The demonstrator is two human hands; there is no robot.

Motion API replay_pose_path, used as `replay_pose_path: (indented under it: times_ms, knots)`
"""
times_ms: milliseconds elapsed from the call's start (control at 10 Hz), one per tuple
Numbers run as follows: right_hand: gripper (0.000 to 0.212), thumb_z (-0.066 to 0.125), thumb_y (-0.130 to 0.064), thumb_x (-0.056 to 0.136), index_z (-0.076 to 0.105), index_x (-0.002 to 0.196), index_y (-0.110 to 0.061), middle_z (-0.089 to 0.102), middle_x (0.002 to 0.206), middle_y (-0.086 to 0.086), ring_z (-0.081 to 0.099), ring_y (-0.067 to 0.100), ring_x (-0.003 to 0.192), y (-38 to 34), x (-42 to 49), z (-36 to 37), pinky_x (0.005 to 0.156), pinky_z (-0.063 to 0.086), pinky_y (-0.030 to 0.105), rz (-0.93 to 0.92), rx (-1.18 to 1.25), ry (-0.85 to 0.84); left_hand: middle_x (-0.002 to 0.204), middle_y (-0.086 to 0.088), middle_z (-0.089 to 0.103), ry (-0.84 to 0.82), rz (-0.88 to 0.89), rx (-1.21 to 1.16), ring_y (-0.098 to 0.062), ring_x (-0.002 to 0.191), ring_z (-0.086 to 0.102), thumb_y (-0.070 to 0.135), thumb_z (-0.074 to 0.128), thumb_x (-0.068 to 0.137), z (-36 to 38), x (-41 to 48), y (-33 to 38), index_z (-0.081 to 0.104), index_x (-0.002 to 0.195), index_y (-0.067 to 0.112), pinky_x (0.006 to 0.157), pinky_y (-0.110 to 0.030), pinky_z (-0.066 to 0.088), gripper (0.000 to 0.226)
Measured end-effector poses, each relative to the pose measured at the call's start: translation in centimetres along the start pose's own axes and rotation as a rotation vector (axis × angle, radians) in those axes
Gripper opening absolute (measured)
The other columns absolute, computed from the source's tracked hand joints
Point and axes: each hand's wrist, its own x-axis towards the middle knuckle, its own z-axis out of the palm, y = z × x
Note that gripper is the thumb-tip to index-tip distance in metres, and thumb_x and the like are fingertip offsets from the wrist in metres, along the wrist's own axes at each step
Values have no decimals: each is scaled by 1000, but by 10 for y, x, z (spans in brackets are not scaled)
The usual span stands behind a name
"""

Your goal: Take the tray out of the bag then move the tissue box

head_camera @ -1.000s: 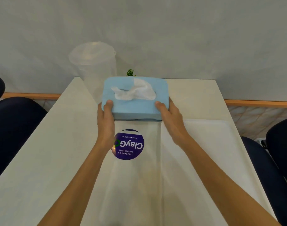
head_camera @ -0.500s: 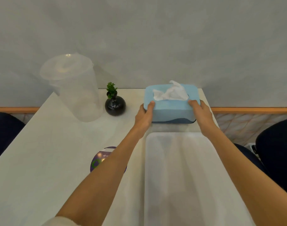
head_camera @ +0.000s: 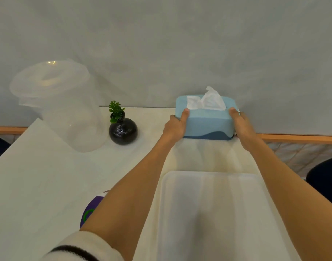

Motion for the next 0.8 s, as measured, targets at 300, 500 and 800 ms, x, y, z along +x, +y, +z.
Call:
replay_pose_path:
  times_ms: [300,500,800]
  knots:
    - [60,34,-58,91,41,132,-14,51,116,8,49,25,102,-3,26,-7,91,44,43,7,-17,16,127,-13,54,-6,2,13,-23,98,49,66,29,91,13,20,11,43,130,7,83,-33,42,72]
    - [70,26,-59,93,11,149,-20,40,144,13,45,31,120,-8,17,-7,91,39,39,28,-25,34,135,-13,51,-44,18,-17,-24,110,51,65,28,92,8,13,15,36,138,7,82,-31,39,75]
    - [60,37,-38,97,16,148,-17,34,145,24,30,43,131,-33,-38,-20,108,28,55,-375,-455,266,147,-15,41,164,111,19,-30,132,43,35,45,98,-21,-21,12,31,146,7,103,-37,40,57]
